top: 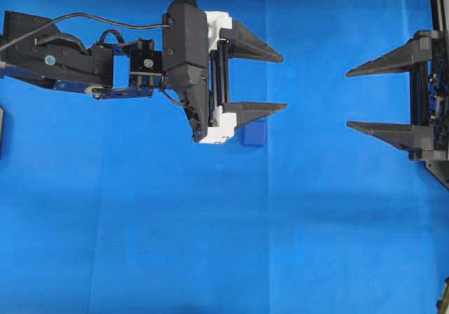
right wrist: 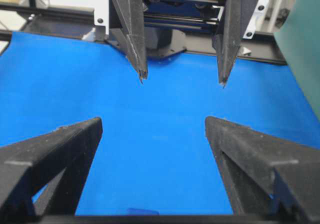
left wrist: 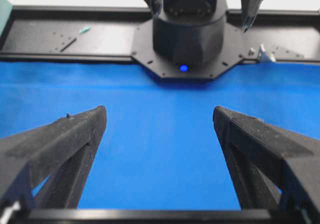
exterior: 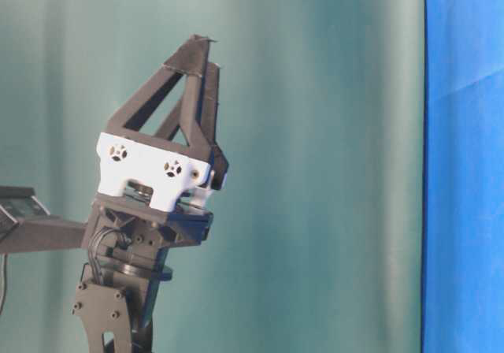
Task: Handover the blue block to the right arm after grasping it with the left arm, then place it in the designated position.
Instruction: 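Open the left gripper and move it over the blue cube, then lower the left gripper around the blue cube and close on it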
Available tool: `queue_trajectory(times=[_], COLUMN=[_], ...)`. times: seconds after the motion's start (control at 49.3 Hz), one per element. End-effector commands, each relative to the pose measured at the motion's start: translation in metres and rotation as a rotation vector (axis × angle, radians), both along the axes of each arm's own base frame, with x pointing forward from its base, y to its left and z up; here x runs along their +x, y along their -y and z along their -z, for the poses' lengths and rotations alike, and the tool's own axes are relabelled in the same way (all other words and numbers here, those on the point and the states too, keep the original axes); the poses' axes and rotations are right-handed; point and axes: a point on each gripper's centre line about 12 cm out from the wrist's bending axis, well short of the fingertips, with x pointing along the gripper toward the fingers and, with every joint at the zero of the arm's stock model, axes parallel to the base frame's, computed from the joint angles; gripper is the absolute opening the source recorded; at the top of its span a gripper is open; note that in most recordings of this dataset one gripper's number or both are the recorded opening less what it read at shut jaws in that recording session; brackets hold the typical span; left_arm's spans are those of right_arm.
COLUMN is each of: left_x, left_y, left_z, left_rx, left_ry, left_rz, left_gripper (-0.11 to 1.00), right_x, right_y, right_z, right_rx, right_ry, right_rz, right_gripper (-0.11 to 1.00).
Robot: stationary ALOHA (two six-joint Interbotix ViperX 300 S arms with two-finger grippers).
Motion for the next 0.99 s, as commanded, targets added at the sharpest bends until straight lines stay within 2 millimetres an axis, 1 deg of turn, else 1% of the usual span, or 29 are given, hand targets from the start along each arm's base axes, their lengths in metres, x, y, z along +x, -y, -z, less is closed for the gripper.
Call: queue_trajectory(times=[0.0, 0.162, 0.304, 0.426, 0.568, 0.69, 0.973], left_x=[0.003, 0.011, 0.022, 0.028, 0.034, 0.038, 0.038], left_y=[-0.001, -0.002, -0.003, -0.004, 0.001, 0.005, 0.005], left_z=[-0.015, -0.009, 0.001, 0.005, 0.008, 0.007, 0.008], left_rx=[0.0, -0.009, -0.011, -0.015, -0.016, -0.006, 0.002], left_ry=[0.008, -0.15, -0.337, -0.485, -0.615, -0.646, -0.637], left_rz=[-0.001, -0.005, -0.007, -0.008, 0.001, 0.014, 0.018], left_gripper=[0.91, 0.91, 0.91, 0.91, 0.91, 0.91, 0.91], right_x=[0.003, 0.003, 0.003, 0.003, 0.003, 0.003, 0.004], right_y=[0.0, 0.0, 0.0, 0.0, 0.0, 0.0, 0.0], right_z=[-0.01, -0.01, -0.01, -0.01, -0.009, -0.008, -0.007], right_rx=[0.003, 0.004, 0.006, 0.006, 0.006, 0.004, 0.006], right_ry=[0.029, 0.029, 0.026, 0.026, 0.023, 0.02, 0.015], right_rz=[0.0, 0.002, 0.002, 0.002, 0.002, 0.002, 0.001], right_gripper=[0.97, 0.97, 0.97, 0.97, 0.97, 0.97, 0.97])
